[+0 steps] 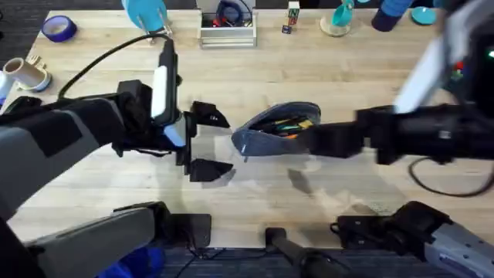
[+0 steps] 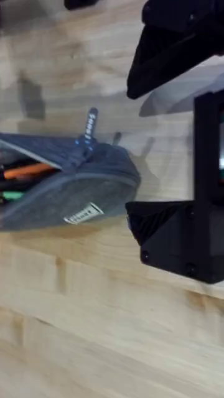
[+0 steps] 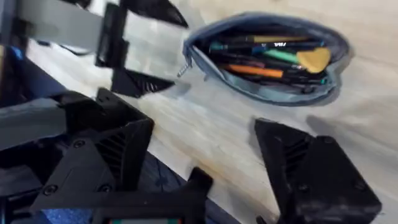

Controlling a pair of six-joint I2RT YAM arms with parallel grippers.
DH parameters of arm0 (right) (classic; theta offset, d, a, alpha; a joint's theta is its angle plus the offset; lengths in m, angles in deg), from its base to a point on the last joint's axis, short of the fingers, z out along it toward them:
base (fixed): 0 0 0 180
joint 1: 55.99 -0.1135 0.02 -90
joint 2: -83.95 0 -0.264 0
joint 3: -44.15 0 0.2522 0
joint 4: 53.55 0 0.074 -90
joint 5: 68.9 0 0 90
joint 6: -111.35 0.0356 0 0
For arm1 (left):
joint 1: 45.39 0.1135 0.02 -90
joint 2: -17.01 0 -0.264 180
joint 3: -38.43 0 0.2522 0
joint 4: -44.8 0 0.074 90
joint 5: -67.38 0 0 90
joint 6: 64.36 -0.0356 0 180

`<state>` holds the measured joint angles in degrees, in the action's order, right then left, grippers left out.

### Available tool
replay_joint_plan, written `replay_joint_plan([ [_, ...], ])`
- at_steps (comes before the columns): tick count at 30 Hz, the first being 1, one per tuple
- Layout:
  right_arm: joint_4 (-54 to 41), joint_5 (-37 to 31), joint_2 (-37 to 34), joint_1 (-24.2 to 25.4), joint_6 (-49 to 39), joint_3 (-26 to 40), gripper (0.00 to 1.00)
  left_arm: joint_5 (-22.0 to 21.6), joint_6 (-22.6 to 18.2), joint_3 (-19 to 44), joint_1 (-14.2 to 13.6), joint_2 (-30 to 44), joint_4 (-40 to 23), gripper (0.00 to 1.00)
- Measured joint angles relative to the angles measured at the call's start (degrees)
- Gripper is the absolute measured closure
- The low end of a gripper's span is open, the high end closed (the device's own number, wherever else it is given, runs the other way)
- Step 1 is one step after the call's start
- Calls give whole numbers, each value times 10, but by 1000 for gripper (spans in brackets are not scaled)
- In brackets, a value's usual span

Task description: Unzip the bag, pick up the pens from the table one at a time and place them inside, then zip the bag closed.

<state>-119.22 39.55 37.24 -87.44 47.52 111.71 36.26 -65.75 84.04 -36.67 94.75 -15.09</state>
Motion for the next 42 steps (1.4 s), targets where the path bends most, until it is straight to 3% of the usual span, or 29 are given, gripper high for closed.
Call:
replay_joint_plan([
  [7, 37, -59, -96, -108, 44, 3, 5, 1, -8, 0, 51, 0, -4, 7],
  [15, 60, -95, -204, -181, 94, 56, 4, 3, -11, 0, 53, 0, -6, 7],
  [25, 61, -101, -302, -223, 174, 130, 3, 3, -12, 0, 53, 0, -6, 7],
  [42, 22, -127, -393, -261, 327, 160, 5, 3, -12, 0, 53, 0, -6, 7],
])
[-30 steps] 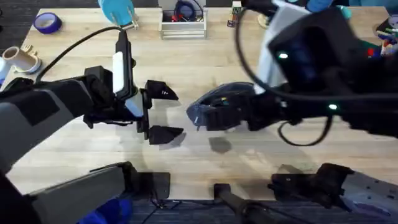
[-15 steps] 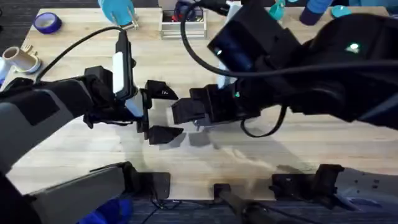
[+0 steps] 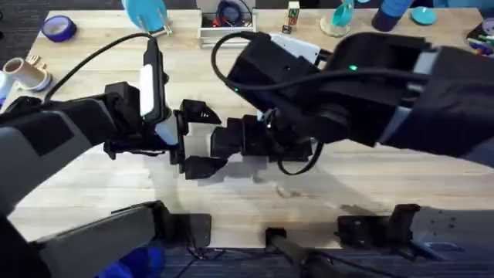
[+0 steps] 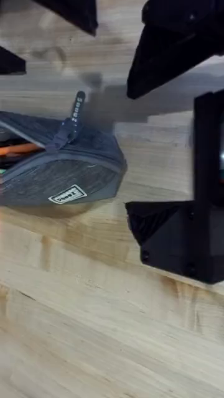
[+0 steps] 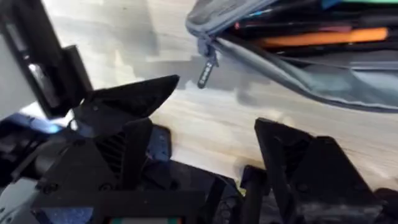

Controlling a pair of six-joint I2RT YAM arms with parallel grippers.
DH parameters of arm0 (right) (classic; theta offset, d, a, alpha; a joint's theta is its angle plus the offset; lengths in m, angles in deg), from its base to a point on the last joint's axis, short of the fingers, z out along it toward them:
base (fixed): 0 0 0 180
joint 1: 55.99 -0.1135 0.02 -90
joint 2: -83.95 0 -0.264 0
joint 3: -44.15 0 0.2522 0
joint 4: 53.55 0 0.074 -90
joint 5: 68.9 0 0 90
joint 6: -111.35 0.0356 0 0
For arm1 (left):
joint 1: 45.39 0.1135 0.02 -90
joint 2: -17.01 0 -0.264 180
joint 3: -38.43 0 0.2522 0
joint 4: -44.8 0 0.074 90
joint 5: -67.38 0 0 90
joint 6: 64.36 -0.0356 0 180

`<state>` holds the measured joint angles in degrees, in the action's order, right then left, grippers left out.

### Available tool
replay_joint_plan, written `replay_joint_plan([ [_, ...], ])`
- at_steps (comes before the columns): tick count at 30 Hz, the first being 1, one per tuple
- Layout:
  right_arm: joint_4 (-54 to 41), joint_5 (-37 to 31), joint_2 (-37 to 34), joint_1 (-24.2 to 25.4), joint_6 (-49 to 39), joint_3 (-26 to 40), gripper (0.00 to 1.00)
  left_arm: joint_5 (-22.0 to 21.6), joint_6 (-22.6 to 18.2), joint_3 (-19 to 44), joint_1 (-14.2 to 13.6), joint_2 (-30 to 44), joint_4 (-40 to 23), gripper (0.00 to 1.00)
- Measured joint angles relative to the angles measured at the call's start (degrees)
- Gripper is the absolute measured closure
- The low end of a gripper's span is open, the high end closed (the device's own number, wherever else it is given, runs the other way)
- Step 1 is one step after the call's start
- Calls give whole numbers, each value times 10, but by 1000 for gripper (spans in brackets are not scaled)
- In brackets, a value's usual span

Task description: Unzip the bag, pick up the pens from the table one at a time and place them inside, then zip the bag closed.

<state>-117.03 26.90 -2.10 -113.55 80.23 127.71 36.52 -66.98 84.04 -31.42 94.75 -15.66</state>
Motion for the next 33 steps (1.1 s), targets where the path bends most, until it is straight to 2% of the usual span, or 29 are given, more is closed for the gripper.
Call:
replay_joint_plan([
  [13, -117, -56, -122, -12, 12, 148, 5, 0, 0, 0, 0, 0, 0, 8],
  [21, -114, -96, -133, -12, 12, 159, 5, 0, 0, 0, 0, 0, 0, 8],
  [33, -92, -101, -167, -12, 12, 160, 5, 1, 0, 0, 0, 0, 0, 8],
])
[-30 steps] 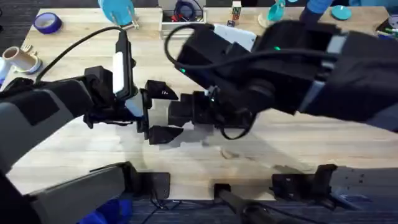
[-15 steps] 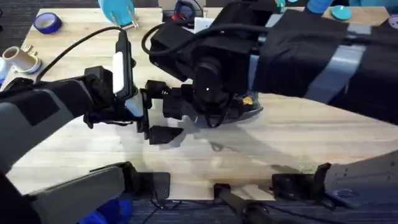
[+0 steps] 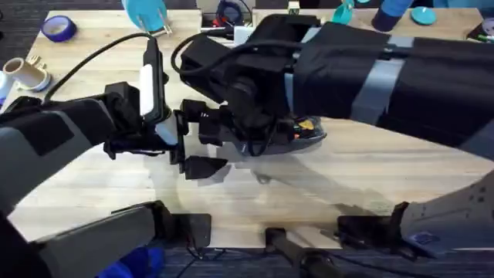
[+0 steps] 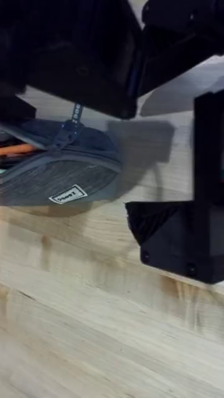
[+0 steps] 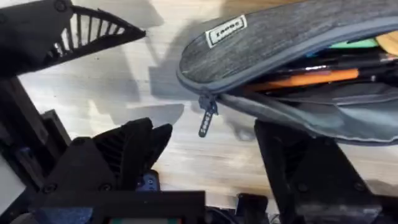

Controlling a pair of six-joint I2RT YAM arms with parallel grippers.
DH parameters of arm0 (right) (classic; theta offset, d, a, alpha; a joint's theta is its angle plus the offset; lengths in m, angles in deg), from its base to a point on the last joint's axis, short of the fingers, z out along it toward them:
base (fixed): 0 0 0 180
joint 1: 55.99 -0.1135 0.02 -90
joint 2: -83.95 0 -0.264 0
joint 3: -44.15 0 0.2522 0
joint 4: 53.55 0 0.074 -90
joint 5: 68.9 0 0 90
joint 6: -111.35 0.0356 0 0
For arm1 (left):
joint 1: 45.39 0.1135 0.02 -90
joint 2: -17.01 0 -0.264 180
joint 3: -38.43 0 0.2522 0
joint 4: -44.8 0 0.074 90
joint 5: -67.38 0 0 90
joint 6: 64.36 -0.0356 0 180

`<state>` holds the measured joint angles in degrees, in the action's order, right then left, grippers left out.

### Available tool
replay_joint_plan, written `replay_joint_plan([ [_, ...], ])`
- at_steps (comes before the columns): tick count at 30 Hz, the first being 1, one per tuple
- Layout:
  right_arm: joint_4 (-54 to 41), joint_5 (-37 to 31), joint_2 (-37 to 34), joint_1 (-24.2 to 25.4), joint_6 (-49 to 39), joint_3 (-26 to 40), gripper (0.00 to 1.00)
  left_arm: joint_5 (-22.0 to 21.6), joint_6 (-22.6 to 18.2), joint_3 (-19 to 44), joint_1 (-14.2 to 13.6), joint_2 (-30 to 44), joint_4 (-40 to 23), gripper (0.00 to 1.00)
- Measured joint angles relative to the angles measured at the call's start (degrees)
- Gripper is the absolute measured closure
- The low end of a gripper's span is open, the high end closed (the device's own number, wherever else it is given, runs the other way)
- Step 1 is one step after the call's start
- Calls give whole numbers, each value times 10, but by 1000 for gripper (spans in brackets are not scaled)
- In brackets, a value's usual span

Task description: Unzip the bag, pick up the pens from the table one at a time and place them inside, then zip the bag closed.

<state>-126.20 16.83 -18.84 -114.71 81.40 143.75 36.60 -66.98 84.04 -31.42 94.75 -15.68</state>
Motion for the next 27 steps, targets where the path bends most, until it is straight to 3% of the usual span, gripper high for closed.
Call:
replay_joint_plan([
  [27, 7, 0, -30, 10, 0, 2, 5, 8, 0, 0, 0, 0, 0, 8],
])
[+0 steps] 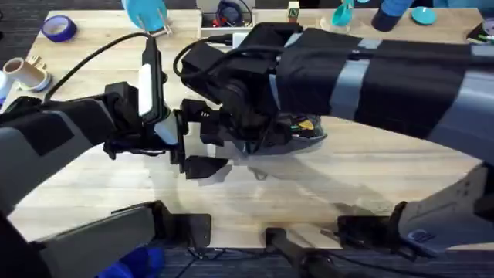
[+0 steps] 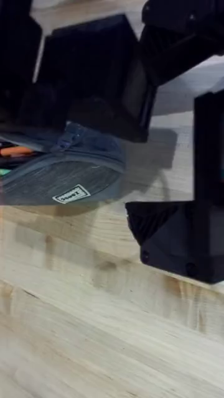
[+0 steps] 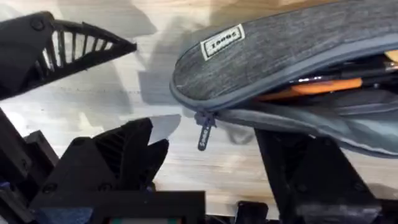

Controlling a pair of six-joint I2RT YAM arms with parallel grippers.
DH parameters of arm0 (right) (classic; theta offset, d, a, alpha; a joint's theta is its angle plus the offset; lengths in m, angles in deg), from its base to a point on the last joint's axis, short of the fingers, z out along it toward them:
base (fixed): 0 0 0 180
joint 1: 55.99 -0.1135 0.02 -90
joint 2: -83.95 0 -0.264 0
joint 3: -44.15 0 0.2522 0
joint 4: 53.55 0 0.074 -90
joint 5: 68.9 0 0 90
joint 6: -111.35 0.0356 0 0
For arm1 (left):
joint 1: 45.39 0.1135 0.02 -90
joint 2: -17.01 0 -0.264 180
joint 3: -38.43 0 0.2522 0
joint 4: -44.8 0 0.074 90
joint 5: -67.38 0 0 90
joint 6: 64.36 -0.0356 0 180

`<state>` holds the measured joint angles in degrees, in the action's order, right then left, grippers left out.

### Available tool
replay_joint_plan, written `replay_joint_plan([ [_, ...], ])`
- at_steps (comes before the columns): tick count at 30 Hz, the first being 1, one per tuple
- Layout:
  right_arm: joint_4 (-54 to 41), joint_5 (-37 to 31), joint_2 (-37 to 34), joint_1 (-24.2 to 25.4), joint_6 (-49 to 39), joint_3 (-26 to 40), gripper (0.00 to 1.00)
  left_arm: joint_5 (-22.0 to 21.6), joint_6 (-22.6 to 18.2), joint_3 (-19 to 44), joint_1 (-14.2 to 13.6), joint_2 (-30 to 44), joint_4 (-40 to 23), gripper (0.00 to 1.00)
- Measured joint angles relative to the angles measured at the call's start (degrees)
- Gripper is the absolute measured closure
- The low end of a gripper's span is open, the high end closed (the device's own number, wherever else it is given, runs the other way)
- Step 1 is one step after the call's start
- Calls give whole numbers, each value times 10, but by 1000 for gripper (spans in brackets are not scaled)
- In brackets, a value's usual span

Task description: Unzip the bag, pick up the pens from the table one at a time and place them inside, then zip the bag closed.

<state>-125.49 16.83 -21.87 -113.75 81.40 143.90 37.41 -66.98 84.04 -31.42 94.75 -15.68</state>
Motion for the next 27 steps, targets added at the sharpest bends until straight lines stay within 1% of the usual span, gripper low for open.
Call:
replay_joint_plan([
  [4, 3, 0, 0, 2, 0, 0, 11, 0, 0, 0, 0, 0, 0, 8],
  [6, 3, 0, 0, 2, 0, 0, 66, 0, 0, 0, 0, 0, 0, 8],
  [7, 3, 0, 0, 2, 0, 0, 118, 0, 0, 0, 0, 0, 0, 8],
  [8, 3, 0, 0, 2, 0, 0, 194, 0, 0, 0, 0, 0, 0, 8],
  [9, 3, 0, 0, 2, -1, 0, 305, 0, 0, 0, 0, 0, 0, 8],
  [10, 3, 0, 0, 2, 0, 0, 448, 0, 0, 0, 0, 0, 0, 8],
  [11, 3, 0, 0, 2, 0, 0, 570, 0, 0, 0, 0, 0, 0, 8],
  [13, 3, 0, 0, 2, 0, 0, 870, 0, 0, 0, 0, 0, 0, 8],
  [14, 3, 0, 0, 2, 1, 0, 938, 0, 0, 0, 0, 0, 0, 8],
  [15, 3, 0, 0, 2, 1, 0, 959, 0, 0, 0, 0, 0, 0, 8],
  [17, 3, 0, 0, 2, 1, 0, 967, 0, 0, 0, 0, 0, 0, 8],
  [27, 2, 0, 0, 2, 1, 0, 967, 0, 0, 0, 0, 0, 0, 8],
])
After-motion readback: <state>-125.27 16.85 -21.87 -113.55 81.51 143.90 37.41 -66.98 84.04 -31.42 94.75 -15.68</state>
